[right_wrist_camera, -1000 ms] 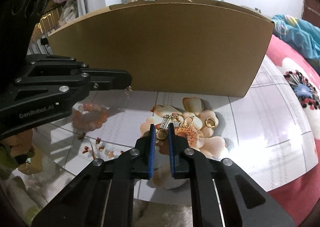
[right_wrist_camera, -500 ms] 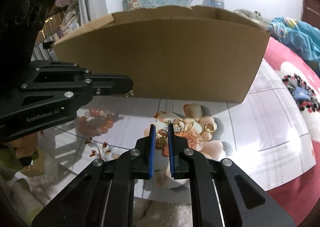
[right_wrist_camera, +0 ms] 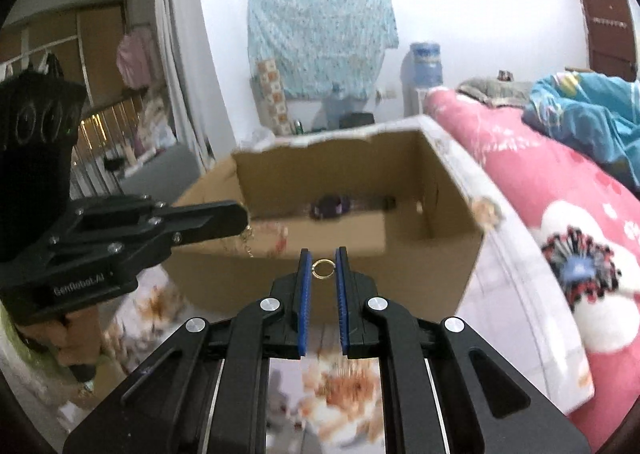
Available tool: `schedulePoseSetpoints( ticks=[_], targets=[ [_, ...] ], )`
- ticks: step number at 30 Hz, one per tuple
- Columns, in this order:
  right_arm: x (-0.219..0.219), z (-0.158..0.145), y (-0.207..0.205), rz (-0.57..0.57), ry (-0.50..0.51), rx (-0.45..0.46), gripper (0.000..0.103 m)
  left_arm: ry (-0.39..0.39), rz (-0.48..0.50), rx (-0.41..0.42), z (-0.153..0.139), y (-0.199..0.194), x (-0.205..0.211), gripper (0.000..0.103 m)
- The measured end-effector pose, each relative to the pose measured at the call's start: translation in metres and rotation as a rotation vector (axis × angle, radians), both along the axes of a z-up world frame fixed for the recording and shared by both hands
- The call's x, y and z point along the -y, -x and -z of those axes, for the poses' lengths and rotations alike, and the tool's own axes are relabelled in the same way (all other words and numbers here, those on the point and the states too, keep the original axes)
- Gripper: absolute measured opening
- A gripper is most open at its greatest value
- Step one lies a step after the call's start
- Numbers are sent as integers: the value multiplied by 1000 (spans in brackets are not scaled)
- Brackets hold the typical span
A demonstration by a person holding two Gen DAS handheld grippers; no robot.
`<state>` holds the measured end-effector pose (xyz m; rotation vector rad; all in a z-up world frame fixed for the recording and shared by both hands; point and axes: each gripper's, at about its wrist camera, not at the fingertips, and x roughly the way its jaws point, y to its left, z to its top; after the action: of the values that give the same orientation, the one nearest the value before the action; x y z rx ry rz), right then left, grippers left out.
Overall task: Organize jewelry
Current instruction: 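Carry the gold piece over the box with the right tool and open, then move the open right tool back to the gold jewelry on the sheet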
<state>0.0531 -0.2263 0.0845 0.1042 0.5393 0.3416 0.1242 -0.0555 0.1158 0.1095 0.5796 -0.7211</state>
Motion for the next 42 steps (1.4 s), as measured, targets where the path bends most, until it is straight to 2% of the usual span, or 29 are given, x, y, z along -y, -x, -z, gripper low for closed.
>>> schedulePoseSetpoints(
  ticks=[5, 9, 12, 14, 16, 18, 20, 24, 30, 34, 38, 42],
  targets=[
    [-8, -1, -47, 6, -44, -58, 10, -23, -108, -89, 7, -52, -4, 0],
    [-16, 3, -77, 18, -12, -111, 10, -19, -187, -131, 16, -82, -7, 0],
    [-21, 6, -94, 31, 15, -134, 11, -35, -229, -132, 20, -94, -7, 1],
    [-24, 7, -100, 54, 54, -130, 14, -47, -268, -142, 25, -100, -6, 1],
    [-24, 8, -103, 68, 66, -121, 24, -47, -290, -157, 28, -104, -7, 1],
    [-22, 7, -99, 80, 73, -110, 27, -45, -304, -164, 30, -106, -8, 4],
    [-20, 6, -94, 84, 74, -97, 30, -48, -315, -158, 32, -105, -9, 10],
    [-15, 3, -88, 89, 67, -87, 31, -51, -324, -133, 28, -100, -9, 11],
    [-2, -9, -72, 81, -3, -55, 35, -43, -308, -98, 19, -85, -8, 12],
    [8, -20, -51, 52, -51, -10, 40, -40, -264, -58, 13, -61, -10, 13],
    [24, -24, -23, 18, -75, 33, 41, -37, -204, -28, 10, -33, -13, 17],
    [41, -22, 1, 22, -41, 57, 41, -39, -149, -4, 10, -2, -14, 21]
  ],
)
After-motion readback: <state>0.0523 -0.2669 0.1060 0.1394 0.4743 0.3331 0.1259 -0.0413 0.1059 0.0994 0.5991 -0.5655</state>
